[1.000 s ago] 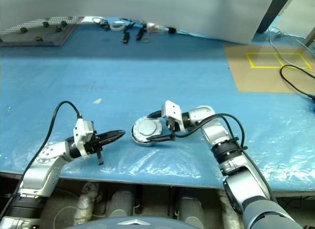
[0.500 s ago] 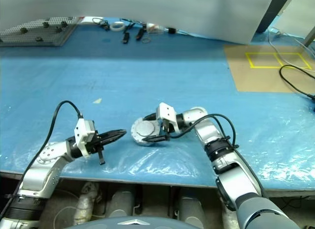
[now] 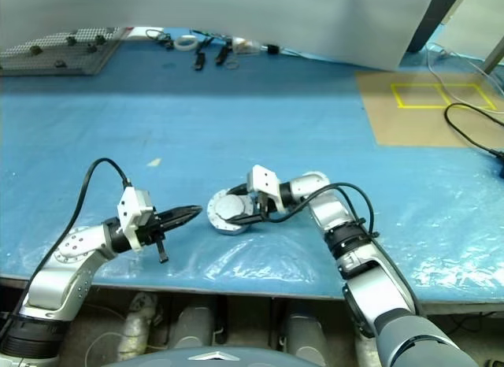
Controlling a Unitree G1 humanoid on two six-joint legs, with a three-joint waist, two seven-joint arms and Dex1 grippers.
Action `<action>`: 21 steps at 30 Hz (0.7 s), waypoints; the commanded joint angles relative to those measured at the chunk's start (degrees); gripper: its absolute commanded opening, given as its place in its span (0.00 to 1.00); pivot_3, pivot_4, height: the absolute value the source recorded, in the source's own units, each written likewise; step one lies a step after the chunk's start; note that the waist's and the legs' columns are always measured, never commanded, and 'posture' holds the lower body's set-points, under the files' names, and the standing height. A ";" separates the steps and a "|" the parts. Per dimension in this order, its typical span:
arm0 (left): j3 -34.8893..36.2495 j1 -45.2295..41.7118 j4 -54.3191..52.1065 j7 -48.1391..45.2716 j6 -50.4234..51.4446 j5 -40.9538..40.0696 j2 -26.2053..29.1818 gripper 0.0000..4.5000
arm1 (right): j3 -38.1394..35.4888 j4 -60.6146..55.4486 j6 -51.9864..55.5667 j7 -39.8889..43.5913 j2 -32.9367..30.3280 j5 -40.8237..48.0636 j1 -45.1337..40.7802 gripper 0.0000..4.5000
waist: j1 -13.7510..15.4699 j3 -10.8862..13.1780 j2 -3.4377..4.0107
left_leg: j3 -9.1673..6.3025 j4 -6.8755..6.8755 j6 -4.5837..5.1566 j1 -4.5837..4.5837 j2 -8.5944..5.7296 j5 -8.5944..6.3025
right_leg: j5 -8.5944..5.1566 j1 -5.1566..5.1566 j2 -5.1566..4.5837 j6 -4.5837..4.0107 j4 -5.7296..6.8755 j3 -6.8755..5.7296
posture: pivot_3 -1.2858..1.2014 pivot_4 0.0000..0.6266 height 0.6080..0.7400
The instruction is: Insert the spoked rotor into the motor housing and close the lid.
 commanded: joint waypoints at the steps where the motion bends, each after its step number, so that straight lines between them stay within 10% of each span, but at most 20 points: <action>1: 1.10 -0.48 -2.52 0.52 0.64 -1.31 0.67 0.00 | 0.24 1.28 -0.44 -0.21 0.27 -0.86 0.01 0.65 | -0.07 0.00 0.00 | 0.00 0.01 0.00 0.02 0.00 0.00 | -0.01 0.00 0.00 -0.02 0.05 0.01 | 0.52 0.24 1.00; 21: -2.35 -3.47 1.84 -1.19 -1.78 0.85 -0.56 0.00 | 2.37 8.10 -1.27 -2.15 -0.91 -4.17 0.92 0.65 | 0.27 -0.01 -0.01 | 0.26 -0.27 -0.30 1.85 -0.10 -0.11 | -0.11 1.44 0.01 -0.05 0.07 0.50 | 0.52 0.24 1.00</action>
